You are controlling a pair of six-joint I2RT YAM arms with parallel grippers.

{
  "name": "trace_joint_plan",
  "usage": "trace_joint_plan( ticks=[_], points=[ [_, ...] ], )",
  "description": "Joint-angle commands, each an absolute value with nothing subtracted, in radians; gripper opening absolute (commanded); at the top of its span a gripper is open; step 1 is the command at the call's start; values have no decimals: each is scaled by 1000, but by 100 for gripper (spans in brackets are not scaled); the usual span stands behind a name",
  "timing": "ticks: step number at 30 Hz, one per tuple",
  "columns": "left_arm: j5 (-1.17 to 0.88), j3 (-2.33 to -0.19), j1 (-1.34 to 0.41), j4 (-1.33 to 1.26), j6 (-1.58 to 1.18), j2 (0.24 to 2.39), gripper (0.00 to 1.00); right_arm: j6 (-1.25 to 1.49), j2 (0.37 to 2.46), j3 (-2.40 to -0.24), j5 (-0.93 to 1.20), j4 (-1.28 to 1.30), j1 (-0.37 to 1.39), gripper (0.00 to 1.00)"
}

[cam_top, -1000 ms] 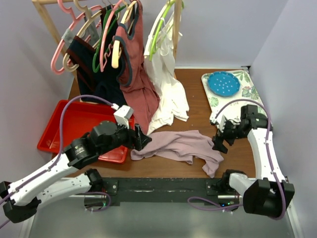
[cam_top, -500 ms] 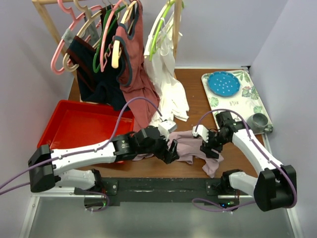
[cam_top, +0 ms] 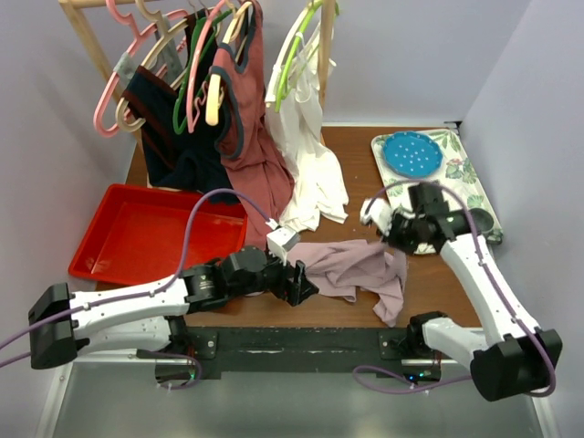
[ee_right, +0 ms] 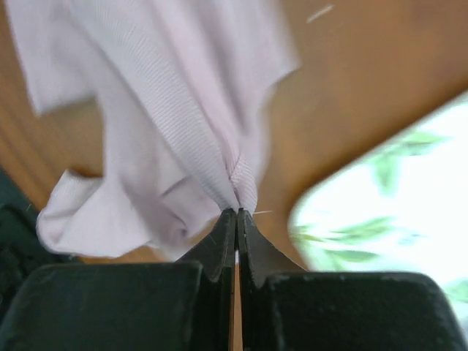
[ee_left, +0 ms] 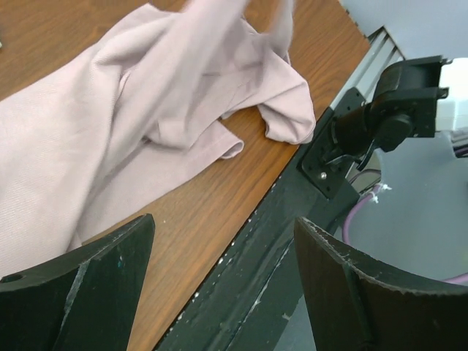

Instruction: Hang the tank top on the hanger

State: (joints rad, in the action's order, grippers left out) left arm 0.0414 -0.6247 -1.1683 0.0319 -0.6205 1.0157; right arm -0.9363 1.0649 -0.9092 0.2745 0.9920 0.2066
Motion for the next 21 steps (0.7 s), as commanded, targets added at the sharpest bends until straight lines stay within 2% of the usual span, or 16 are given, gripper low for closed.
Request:
trace_joint_plan(
  ticks=[1,5,7,10,12,15,16,18,20,21],
  points=[
    [71,-635,-1173,-43,-615,979,82,-781,1049,-1260,330,971,212,0],
    [138,-661,-1173,57,-591,911,82,-648,1141,-1569,366,954,210,0],
    [194,-669,-1173,113,-588,841,82,-620,1173,-1748,441,991,210,0],
    [254,-670,-1173,190,-591,729,82,-603,1207,-1879,631,1081,213,0],
    [302,-666,-1172,219,-598,643,82,-598,1186,-1862,725,1138,227,0],
    [336,-654,-1172,256,-600,550,83,-636,1102,-1682,853,1161,313,0],
    [340,-649,-1172,264,-598,534,84,-656,1083,-1552,901,1166,365,0],
    [345,-646,-1172,271,-598,511,85,-794,1052,-1439,981,1256,403,1],
    [331,-646,-1172,275,-603,515,85,-997,1020,-1289,1029,1342,449,17],
    [324,-643,-1172,272,-604,531,85,-1067,1011,-1245,1023,1415,460,36]
  ],
)
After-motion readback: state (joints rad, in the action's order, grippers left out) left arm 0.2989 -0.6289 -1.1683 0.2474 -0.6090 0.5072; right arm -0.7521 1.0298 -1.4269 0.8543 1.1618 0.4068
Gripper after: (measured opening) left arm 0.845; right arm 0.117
